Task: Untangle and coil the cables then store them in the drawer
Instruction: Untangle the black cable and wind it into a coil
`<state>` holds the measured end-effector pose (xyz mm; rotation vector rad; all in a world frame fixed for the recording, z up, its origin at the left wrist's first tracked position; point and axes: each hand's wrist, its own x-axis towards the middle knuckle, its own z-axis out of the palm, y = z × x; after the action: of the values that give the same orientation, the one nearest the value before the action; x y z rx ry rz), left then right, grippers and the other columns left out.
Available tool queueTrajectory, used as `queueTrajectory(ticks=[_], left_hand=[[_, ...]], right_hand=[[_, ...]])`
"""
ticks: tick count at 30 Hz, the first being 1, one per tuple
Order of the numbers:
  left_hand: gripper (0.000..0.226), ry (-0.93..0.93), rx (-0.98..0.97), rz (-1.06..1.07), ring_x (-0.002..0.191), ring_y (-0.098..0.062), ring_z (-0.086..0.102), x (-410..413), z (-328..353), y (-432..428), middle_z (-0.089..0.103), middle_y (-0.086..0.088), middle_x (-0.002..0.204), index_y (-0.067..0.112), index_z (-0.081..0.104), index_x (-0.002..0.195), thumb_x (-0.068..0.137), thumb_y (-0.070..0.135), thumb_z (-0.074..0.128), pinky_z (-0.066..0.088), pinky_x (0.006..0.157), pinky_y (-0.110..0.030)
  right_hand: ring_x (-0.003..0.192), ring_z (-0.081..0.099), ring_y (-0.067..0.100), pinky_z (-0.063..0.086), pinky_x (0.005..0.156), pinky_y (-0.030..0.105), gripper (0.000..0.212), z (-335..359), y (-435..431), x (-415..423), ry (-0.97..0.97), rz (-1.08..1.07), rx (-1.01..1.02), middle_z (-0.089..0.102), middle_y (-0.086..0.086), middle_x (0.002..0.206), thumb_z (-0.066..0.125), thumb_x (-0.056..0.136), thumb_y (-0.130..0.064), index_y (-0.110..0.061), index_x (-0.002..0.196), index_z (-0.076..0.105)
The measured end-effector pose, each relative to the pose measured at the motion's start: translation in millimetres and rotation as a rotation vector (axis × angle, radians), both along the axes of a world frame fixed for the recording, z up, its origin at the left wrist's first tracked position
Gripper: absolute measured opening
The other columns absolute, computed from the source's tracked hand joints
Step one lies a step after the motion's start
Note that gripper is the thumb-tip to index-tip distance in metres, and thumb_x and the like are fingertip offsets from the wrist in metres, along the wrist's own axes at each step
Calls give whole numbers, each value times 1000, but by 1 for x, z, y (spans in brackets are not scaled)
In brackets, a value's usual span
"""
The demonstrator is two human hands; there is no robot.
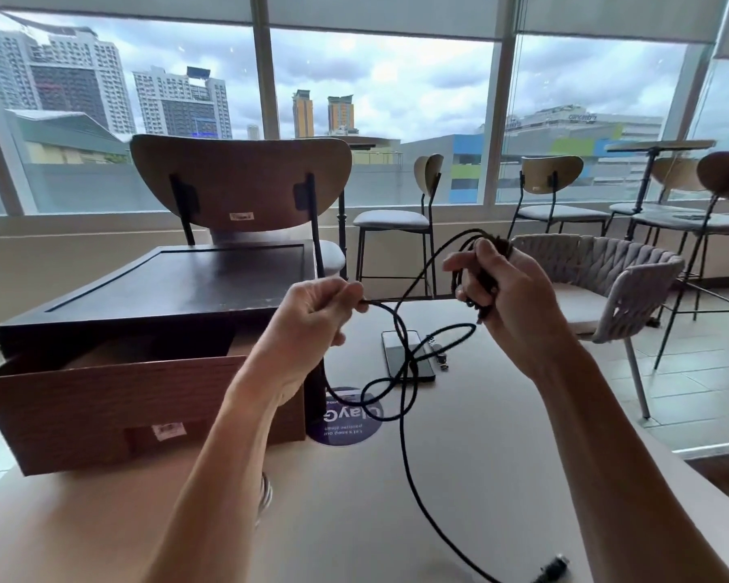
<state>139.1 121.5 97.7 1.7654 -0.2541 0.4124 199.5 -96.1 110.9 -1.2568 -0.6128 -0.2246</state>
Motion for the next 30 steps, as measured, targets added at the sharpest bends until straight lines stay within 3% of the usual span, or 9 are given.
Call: queueTrajectory(ticks=[4,8,12,15,18,20,22,24,30], left_hand=[[30,-55,-92,75,59,-10,33,0,2,-1,37,-4,63,16,64,72,99,28,58,40,63,-26],[19,-109,-222,118,61,-6,41,-2,8,-2,49,9,63,18,65,75,93,25,66,41,65,-24],[20,-158,-796,6,52,-4,33,-4,17,3,41,9,55,14,62,81,99,19,57,36,50,-16],[22,-161,-1004,-129,53,-6,27,-4,22,16,29,7,60,15,64,87,103,23,50,35,51,-17],[24,-168,-1061,-282,55,-6,35,-4,22,24,36,8,64,21,66,89,104,27,48,41,56,-19],[22,-191,-1072,-408,60,-6,38,-4,20,25,40,9,69,26,64,91,103,30,46,43,61,-20],[19,-234,-1076,-529,67,-6,39,-4,18,25,40,10,74,30,62,94,101,32,45,41,69,-22],[18,-279,-1109,-605,72,-6,40,-5,16,25,41,12,79,32,64,94,98,32,47,37,76,-24],[17,-400,-1232,-660,73,-9,41,-5,13,33,44,11,80,31,71,88,92,29,55,36,77,-31]], right_hand=[[55,41,14,38,57,30,22,-7,16,-4,-126,-127,-466,75,-2,78,37,108,-19,-12,88,43],[59,43,24,35,54,29,26,-17,32,-5,-141,-54,-591,67,-11,59,38,108,-18,-14,83,42],[53,42,18,35,54,27,29,-24,36,-1,-97,-55,-565,68,-6,62,36,108,-19,-14,80,42],[45,37,6,33,54,26,30,-25,30,3,-16,-35,-470,71,7,74,36,109,-19,-10,81,43],[43,30,4,30,53,26,37,-25,26,0,44,19,-480,69,-4,62,33,109,-18,14,97,49],[43,31,5,26,56,39,47,-28,30,0,46,21,-550,66,-11,57,32,109,-20,25,102,47],[46,35,9,20,54,43,47,-30,34,0,43,18,-596,69,-11,61,33,109,-22,16,85,49],[50,38,15,17,48,36,44,-32,36,1,55,13,-594,75,-5,72,34,109,-22,-4,69,41],[44,35,9,31,56,37,35,-38,29,15,246,-167,-352,77,11,92,37,107,-27,-12,77,44]])
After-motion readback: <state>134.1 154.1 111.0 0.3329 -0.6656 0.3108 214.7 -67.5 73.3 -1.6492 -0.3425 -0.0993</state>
